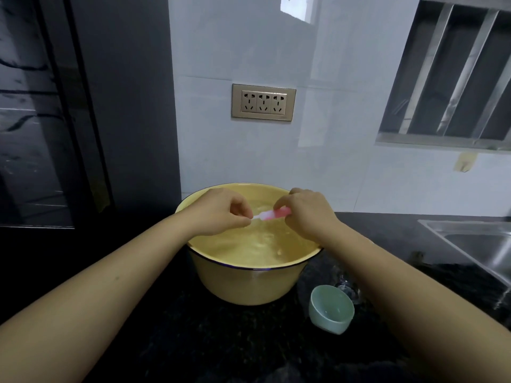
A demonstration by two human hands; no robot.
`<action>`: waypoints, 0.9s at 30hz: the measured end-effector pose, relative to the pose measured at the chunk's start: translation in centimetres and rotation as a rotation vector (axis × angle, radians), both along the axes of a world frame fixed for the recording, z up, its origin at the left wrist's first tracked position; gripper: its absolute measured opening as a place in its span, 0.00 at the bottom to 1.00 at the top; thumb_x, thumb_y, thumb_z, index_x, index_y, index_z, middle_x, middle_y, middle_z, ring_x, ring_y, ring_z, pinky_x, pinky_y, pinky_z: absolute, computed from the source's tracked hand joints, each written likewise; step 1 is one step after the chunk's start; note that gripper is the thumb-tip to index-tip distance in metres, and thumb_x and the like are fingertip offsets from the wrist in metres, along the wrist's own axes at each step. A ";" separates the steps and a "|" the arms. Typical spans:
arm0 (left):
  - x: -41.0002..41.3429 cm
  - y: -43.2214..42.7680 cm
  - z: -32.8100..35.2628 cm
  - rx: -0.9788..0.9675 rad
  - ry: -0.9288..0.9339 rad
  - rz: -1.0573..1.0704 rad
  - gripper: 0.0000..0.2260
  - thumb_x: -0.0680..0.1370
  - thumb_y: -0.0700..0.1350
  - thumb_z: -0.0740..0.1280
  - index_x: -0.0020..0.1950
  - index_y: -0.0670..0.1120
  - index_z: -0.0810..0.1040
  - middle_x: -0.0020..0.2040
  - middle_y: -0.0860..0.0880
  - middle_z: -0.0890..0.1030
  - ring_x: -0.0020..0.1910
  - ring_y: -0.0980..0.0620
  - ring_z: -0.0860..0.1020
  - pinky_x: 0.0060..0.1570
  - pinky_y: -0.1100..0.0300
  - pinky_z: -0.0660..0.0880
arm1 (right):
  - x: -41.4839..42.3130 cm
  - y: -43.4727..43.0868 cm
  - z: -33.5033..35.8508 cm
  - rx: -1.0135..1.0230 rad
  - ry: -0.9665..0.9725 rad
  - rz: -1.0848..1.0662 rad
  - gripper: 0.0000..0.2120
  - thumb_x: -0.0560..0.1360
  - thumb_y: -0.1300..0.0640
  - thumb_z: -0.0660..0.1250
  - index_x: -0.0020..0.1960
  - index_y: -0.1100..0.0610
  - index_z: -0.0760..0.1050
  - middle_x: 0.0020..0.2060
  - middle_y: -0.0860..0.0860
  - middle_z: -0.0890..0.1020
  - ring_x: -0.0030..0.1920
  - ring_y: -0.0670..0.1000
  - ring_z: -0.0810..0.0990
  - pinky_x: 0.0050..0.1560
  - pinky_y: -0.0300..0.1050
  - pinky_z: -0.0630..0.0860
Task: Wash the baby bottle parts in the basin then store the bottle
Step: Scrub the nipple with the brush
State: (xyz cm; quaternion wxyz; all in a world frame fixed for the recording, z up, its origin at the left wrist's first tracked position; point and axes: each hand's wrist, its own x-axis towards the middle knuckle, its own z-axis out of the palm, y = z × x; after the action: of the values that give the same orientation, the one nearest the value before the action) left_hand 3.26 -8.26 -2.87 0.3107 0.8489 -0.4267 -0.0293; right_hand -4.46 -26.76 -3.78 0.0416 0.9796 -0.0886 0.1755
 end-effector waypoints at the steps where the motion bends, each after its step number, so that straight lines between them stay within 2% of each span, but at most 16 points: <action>1: 0.0 -0.5 0.1 0.016 0.009 -0.026 0.02 0.72 0.46 0.71 0.44 0.52 0.82 0.45 0.55 0.83 0.48 0.58 0.80 0.50 0.62 0.75 | 0.1 -0.1 -0.1 0.005 -0.022 0.005 0.19 0.74 0.62 0.59 0.59 0.45 0.78 0.53 0.51 0.78 0.53 0.56 0.76 0.45 0.42 0.61; 5: -0.2 -2.8 0.3 0.118 0.003 -0.135 0.04 0.72 0.44 0.72 0.46 0.50 0.85 0.45 0.53 0.84 0.46 0.57 0.80 0.51 0.60 0.75 | 0.1 -0.2 -0.4 0.001 -0.059 -0.013 0.18 0.75 0.61 0.59 0.59 0.45 0.78 0.53 0.50 0.77 0.53 0.55 0.76 0.45 0.43 0.59; 8: -0.4 -4.5 0.3 0.228 -0.051 -0.227 0.05 0.72 0.45 0.72 0.47 0.51 0.85 0.40 0.57 0.83 0.37 0.66 0.77 0.40 0.71 0.71 | -0.2 -0.4 -0.5 0.069 -0.071 -0.075 0.16 0.75 0.59 0.60 0.58 0.45 0.78 0.53 0.50 0.77 0.55 0.55 0.76 0.49 0.45 0.62; 10: -0.6 -5.5 0.1 0.309 -0.077 -0.266 0.06 0.72 0.46 0.72 0.48 0.51 0.85 0.37 0.60 0.80 0.33 0.68 0.74 0.35 0.75 0.67 | -0.2 -0.6 -0.6 0.117 -0.064 -0.115 0.13 0.76 0.55 0.61 0.57 0.46 0.79 0.53 0.51 0.77 0.56 0.55 0.76 0.53 0.47 0.65; 13: -0.7 -6.8 -0.6 0.450 -0.154 -0.303 0.08 0.73 0.46 0.71 0.52 0.48 0.84 0.46 0.55 0.84 0.37 0.63 0.75 0.42 0.67 0.70 | -0.2 -0.8 -0.7 0.196 -0.037 -0.158 0.13 0.76 0.45 0.63 0.56 0.49 0.80 0.53 0.52 0.78 0.57 0.57 0.75 0.56 0.49 0.66; 16: -1.1 -7.9 -1.1 0.564 -0.234 -0.330 0.11 0.75 0.47 0.69 0.56 0.47 0.82 0.54 0.52 0.83 0.49 0.55 0.78 0.47 0.63 0.70 | 0.0 -1.0 -0.8 0.188 -0.036 -0.176 0.13 0.77 0.47 0.62 0.56 0.50 0.80 0.55 0.52 0.78 0.57 0.57 0.75 0.55 0.49 0.66; 19: -1.7 -8.9 -1.5 0.614 -0.257 -0.370 0.13 0.76 0.45 0.67 0.60 0.46 0.80 0.57 0.50 0.81 0.56 0.51 0.77 0.52 0.62 0.70 | 0.1 -1.2 -1.0 0.189 -0.039 -0.182 0.14 0.77 0.44 0.63 0.56 0.51 0.80 0.55 0.52 0.79 0.57 0.57 0.75 0.55 0.48 0.65; 21: -1.6 -9.1 -1.9 0.660 -0.294 -0.395 0.10 0.77 0.43 0.65 0.55 0.43 0.81 0.53 0.48 0.82 0.55 0.49 0.76 0.54 0.63 0.69 | 0.2 -1.3 -1.1 0.176 -0.035 -0.187 0.16 0.76 0.42 0.63 0.55 0.51 0.80 0.55 0.52 0.79 0.57 0.56 0.76 0.55 0.48 0.65; 23: -1.4 -9.2 -2.4 0.688 -0.353 -0.429 0.07 0.77 0.41 0.64 0.42 0.43 0.80 0.40 0.48 0.79 0.46 0.47 0.74 0.58 0.57 0.70 | 0.3 -1.3 -1.2 0.164 -0.031 -0.190 0.18 0.75 0.39 0.63 0.55 0.50 0.80 0.54 0.52 0.79 0.57 0.56 0.76 0.54 0.47 0.65; 24: -1.3 -9.2 -2.4 0.702 -0.371 -0.431 0.07 0.76 0.41 0.63 0.39 0.44 0.78 0.38 0.48 0.77 0.44 0.47 0.72 0.54 0.57 0.70 | 0.4 -1.3 -1.2 0.161 -0.029 -0.190 0.19 0.75 0.38 0.63 0.54 0.50 0.80 0.54 0.52 0.79 0.56 0.56 0.76 0.54 0.47 0.65; 25: -1.6 -9.2 -2.2 0.728 -0.370 -0.425 0.05 0.76 0.40 0.63 0.42 0.44 0.78 0.40 0.47 0.77 0.45 0.47 0.72 0.47 0.60 0.68 | 0.4 -1.3 -1.2 0.158 -0.026 -0.191 0.19 0.75 0.38 0.63 0.54 0.51 0.80 0.54 0.52 0.79 0.56 0.56 0.76 0.54 0.47 0.65; 27: -1.8 -9.2 -1.7 0.777 -0.355 -0.390 0.08 0.76 0.40 0.63 0.52 0.41 0.78 0.46 0.44 0.79 0.48 0.47 0.72 0.41 0.62 0.63 | 0.3 -1.3 -1.1 0.149 -0.019 -0.188 0.18 0.75 0.40 0.63 0.55 0.51 0.80 0.55 0.52 0.79 0.56 0.56 0.76 0.54 0.47 0.65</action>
State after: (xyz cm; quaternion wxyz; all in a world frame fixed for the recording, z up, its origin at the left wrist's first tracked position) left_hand 1.46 -17.42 -4.55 -0.1192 0.7982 -0.5821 -0.0992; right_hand -4.15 -28.11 -4.90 -0.0158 0.9656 -0.1934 0.1733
